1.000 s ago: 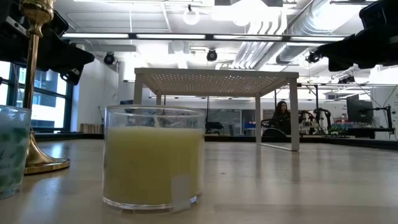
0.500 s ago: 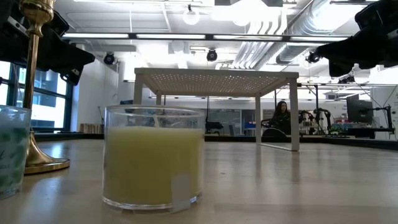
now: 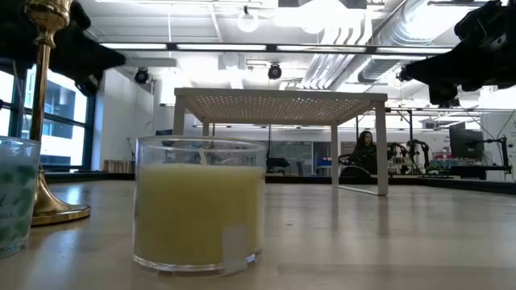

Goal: Pick & Place candle stick holders
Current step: Put the middle gold candle holder on the shelf

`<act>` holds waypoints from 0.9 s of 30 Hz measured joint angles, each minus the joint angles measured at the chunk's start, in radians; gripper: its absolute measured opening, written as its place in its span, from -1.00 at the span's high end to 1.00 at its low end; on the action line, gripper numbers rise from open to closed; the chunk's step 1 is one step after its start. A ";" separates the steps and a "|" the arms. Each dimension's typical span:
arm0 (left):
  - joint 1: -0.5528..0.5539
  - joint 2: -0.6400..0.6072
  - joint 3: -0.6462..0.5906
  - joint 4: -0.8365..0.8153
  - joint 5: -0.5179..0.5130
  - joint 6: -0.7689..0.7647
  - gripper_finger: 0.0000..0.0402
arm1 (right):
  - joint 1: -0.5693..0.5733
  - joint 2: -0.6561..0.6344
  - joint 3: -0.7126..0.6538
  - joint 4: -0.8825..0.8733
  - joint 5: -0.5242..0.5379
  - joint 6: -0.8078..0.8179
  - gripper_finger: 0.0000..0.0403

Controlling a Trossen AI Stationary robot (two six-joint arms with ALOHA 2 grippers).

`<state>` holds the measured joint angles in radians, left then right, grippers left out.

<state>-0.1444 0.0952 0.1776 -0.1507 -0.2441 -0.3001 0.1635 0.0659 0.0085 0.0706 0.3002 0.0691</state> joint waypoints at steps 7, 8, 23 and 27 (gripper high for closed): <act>0.000 0.007 0.168 -0.189 0.039 -0.106 0.59 | 0.000 0.000 0.000 -0.005 0.002 0.002 0.62; 0.000 0.008 0.185 -0.197 0.063 -0.113 0.54 | 0.000 0.000 0.000 -0.006 0.002 0.002 0.59; 0.000 0.086 0.462 -0.409 0.246 -0.204 0.03 | 0.000 0.001 0.000 -0.006 0.027 0.090 0.18; 0.000 0.142 0.463 -0.436 0.234 -0.228 -0.13 | 0.000 0.001 0.000 -0.006 0.025 0.092 0.10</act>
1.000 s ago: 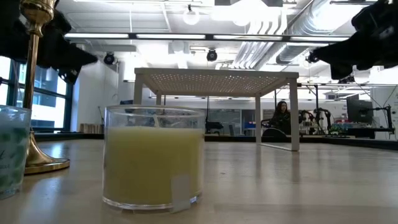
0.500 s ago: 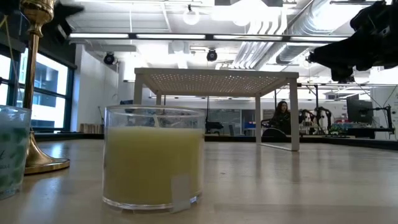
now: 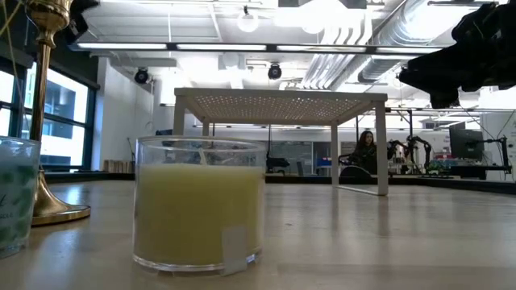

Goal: Pick & Place candle stick holders
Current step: Put the middle gold candle holder on the shelf

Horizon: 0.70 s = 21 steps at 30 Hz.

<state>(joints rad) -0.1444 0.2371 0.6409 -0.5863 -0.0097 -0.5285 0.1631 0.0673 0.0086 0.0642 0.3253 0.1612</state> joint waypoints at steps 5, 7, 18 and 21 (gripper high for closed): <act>0.000 0.079 0.017 0.015 0.030 0.015 -0.30 | 0.000 0.006 0.000 -0.002 -0.031 0.012 0.08; 0.000 0.116 0.046 0.010 0.035 0.026 -0.32 | 0.000 0.010 0.000 -0.003 -0.046 0.052 0.08; 0.000 0.332 0.285 -0.064 0.171 -0.080 -0.33 | 0.001 0.070 0.000 -0.012 -0.164 0.157 0.08; -0.001 0.417 0.370 -0.134 0.207 -0.115 -0.33 | 0.001 0.089 0.000 -0.015 -0.202 0.156 0.07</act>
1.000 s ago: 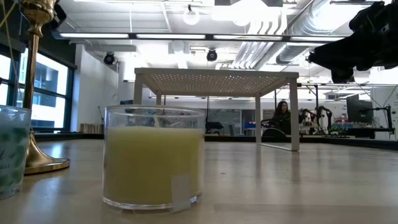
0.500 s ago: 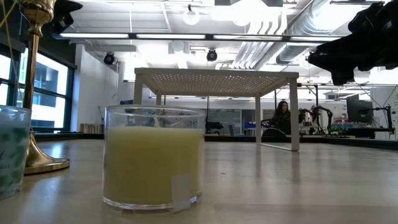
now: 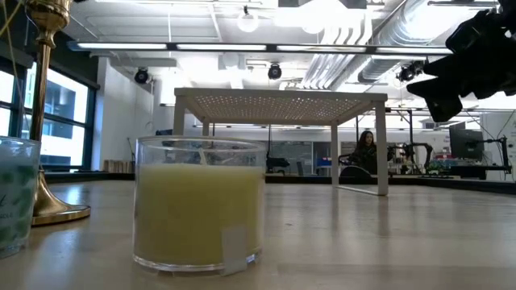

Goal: Pick & Place candle stick holders
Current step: Put the middle gold candle holder on the shelf

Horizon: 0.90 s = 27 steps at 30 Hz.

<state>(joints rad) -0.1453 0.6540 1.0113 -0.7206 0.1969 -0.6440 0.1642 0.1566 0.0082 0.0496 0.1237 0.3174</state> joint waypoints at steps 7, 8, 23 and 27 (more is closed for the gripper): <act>0.000 0.223 0.276 -0.372 0.014 -0.036 -0.33 | 0.000 0.020 0.000 0.010 -0.014 -0.002 0.08; 0.000 0.255 0.312 -0.429 0.014 -0.043 -0.33 | 0.000 0.020 0.000 0.011 -0.014 -0.002 0.08; -0.194 0.575 0.382 -0.697 0.077 -0.316 -0.33 | 0.000 0.020 0.000 0.014 -0.008 -0.008 0.08; -0.290 0.612 0.382 -0.689 0.083 -0.437 -0.33 | 0.000 0.020 0.000 0.014 -0.008 -0.009 0.08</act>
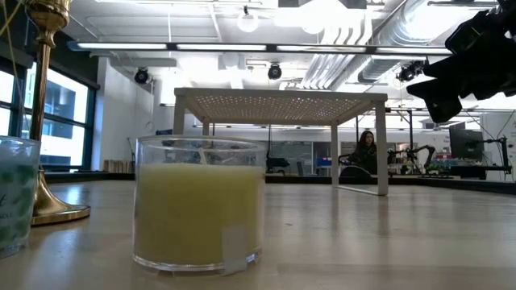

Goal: Pick & Place candle stick holders
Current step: Put the middle gold candle holder on the shelf

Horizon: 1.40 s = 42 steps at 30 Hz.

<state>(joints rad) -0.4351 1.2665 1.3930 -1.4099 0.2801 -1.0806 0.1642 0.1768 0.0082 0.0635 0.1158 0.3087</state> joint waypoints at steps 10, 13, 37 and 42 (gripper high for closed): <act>-0.062 0.021 0.000 0.044 -0.064 -0.190 -0.33 | 0.000 0.000 0.000 0.000 0.000 0.005 0.08; -0.063 0.024 0.000 0.060 -0.076 -0.201 -0.33 | 0.000 0.000 0.000 -0.001 0.000 0.005 0.08; -0.089 0.112 0.000 0.168 0.002 -0.173 -0.33 | 0.000 0.055 0.000 -0.021 -0.019 0.030 0.08; -0.089 0.112 0.000 0.167 -0.007 -0.182 -0.33 | 0.000 0.078 0.000 -0.021 -0.019 0.031 0.08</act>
<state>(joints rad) -0.5243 1.3785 1.3926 -1.2427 0.2727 -1.2628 0.1646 0.2546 0.0082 0.0429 0.0967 0.3401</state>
